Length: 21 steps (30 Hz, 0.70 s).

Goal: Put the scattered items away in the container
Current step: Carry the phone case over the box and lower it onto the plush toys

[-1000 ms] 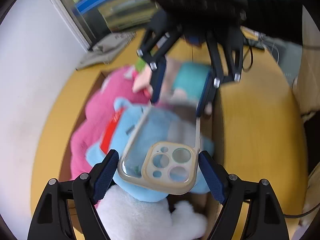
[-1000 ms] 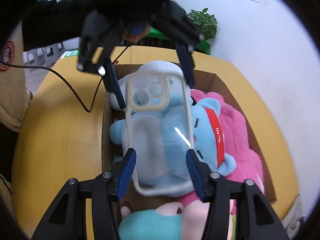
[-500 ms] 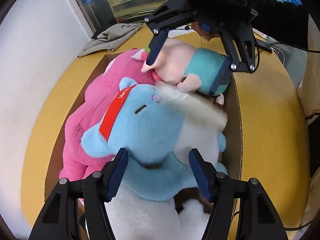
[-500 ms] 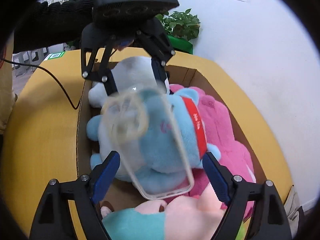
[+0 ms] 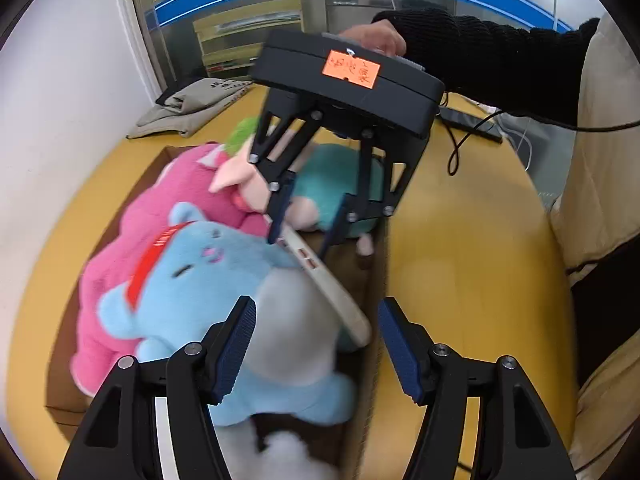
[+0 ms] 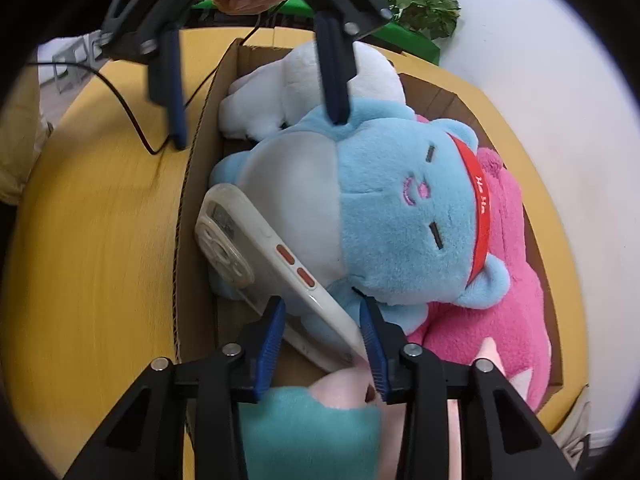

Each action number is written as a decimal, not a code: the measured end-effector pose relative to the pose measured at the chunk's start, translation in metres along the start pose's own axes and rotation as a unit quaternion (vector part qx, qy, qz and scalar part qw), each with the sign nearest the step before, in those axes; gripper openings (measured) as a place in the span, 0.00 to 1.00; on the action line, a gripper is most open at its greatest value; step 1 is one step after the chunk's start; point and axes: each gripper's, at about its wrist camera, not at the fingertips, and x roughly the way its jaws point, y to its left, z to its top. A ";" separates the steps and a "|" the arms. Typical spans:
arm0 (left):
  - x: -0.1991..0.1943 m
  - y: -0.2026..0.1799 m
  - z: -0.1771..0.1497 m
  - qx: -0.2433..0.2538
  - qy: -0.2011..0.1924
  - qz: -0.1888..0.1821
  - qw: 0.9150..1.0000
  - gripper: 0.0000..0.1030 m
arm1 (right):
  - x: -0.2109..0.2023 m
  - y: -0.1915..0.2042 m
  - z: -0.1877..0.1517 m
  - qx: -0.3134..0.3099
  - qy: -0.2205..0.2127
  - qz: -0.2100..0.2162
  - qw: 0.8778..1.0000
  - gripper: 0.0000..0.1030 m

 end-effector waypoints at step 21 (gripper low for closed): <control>0.042 0.021 -0.004 -0.152 0.041 -0.067 0.985 0.18 | -0.009 -0.040 0.010 -0.050 0.041 0.045 0.997 0.68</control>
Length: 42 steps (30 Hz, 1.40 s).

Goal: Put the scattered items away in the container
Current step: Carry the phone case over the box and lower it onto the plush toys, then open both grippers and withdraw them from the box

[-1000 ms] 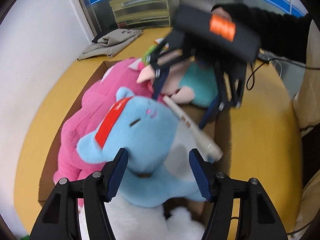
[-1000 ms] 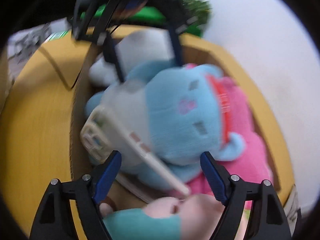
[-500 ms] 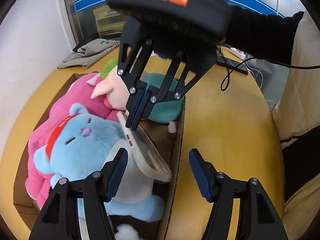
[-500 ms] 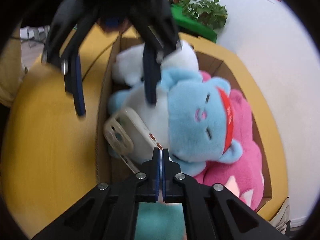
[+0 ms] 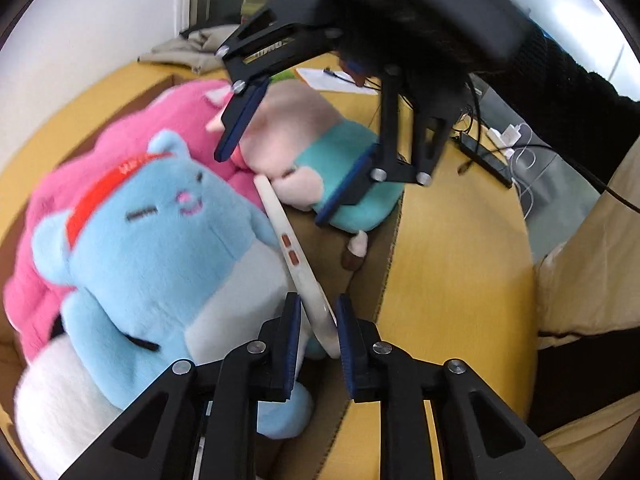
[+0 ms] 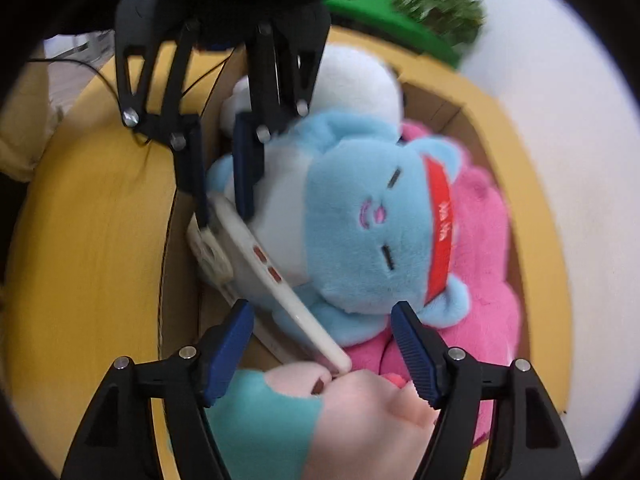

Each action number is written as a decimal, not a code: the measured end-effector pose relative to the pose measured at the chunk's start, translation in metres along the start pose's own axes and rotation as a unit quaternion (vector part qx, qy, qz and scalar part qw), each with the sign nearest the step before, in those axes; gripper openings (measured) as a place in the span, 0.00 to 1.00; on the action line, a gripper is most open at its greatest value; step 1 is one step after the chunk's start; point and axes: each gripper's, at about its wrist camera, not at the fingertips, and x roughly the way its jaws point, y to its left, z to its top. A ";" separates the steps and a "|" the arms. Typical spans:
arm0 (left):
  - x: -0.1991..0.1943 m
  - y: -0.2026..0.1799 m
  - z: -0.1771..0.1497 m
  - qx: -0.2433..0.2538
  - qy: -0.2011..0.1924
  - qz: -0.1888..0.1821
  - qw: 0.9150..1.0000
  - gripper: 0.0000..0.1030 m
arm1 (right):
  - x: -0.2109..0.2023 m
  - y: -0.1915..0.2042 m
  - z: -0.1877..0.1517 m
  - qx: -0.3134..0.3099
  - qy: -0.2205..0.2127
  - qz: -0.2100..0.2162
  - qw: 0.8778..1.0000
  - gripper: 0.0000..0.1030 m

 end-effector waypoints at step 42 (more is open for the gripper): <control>-0.106 0.059 -0.036 -0.133 -0.144 0.260 0.946 0.88 | -0.094 0.009 -0.005 0.183 -0.116 -0.197 0.956 0.70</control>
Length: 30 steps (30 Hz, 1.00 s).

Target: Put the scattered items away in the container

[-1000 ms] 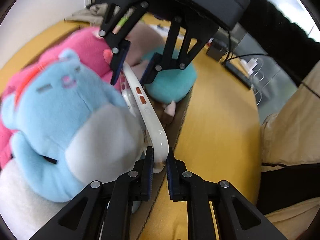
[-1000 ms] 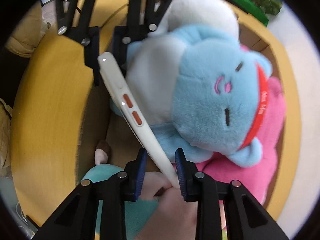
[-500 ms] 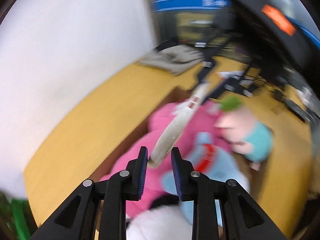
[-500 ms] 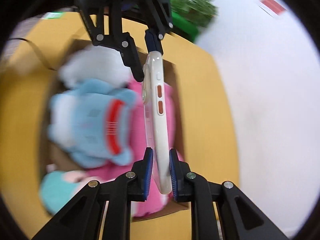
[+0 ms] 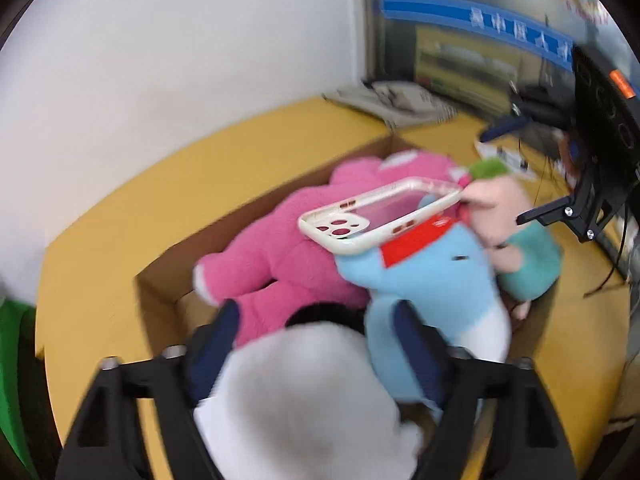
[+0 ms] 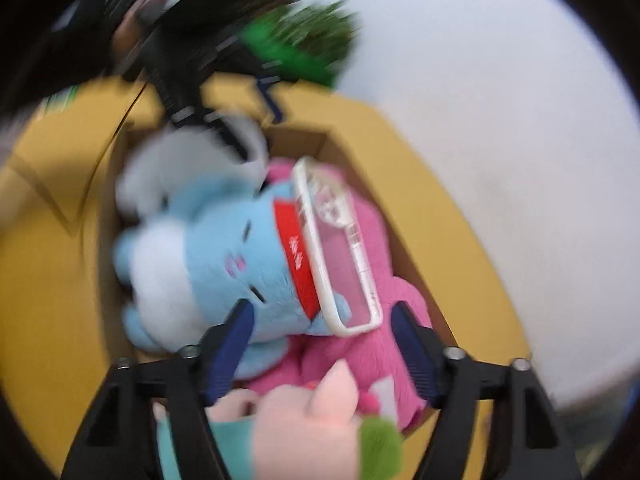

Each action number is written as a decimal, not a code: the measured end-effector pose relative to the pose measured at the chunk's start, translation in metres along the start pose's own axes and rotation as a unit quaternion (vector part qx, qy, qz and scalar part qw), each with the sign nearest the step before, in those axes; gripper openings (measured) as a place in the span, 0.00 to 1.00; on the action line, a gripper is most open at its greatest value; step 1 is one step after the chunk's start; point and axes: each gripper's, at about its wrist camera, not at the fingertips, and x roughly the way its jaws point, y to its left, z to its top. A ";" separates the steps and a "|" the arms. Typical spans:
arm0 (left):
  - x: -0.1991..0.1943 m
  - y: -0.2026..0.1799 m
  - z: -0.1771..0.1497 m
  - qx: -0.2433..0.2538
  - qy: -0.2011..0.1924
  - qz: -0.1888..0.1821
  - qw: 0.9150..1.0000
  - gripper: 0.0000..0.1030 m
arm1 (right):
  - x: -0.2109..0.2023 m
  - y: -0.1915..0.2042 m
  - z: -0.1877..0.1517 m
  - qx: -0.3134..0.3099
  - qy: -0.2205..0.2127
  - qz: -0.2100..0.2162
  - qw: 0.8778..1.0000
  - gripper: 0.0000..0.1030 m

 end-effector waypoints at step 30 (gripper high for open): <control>-0.109 -0.161 -0.122 -0.245 -0.118 0.139 0.952 1.00 | -0.078 0.155 -0.097 0.453 0.028 -0.206 0.867 0.74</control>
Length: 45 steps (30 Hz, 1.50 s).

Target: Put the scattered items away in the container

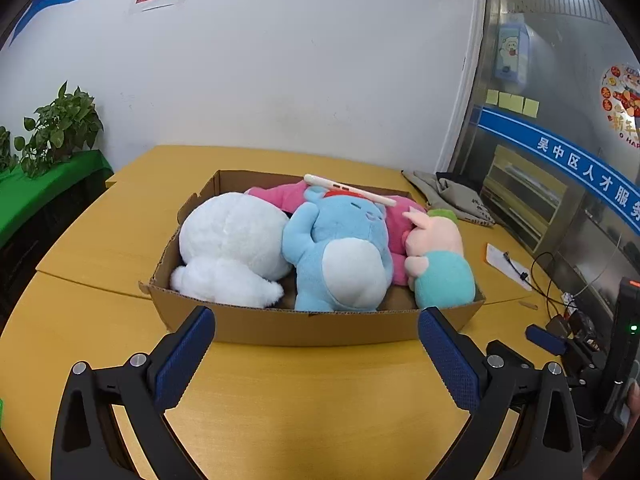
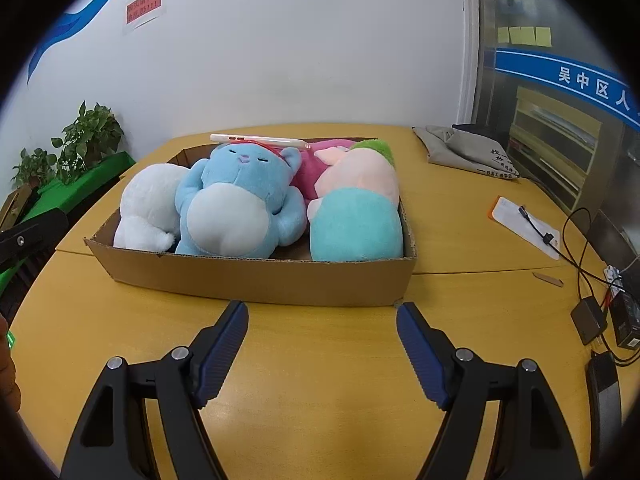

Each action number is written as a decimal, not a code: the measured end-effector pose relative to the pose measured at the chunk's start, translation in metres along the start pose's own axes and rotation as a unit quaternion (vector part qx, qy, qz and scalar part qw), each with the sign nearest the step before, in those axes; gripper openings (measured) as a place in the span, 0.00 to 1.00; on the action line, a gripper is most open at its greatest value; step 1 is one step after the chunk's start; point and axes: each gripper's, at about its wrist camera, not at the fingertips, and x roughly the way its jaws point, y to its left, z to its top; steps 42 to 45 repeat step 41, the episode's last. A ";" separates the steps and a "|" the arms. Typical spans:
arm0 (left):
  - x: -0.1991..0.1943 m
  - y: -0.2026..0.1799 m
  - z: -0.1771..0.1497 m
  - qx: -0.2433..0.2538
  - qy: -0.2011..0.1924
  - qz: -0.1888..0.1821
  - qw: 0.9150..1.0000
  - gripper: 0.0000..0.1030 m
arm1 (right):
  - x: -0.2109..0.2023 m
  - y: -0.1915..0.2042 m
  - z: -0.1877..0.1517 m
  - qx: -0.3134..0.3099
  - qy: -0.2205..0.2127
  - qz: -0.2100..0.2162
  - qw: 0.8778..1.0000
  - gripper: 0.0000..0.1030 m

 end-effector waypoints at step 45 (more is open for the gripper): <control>0.023 -0.001 -0.011 0.013 0.041 0.046 0.998 1.00 | 0.023 0.005 0.007 -0.005 0.003 -0.007 1.000 0.74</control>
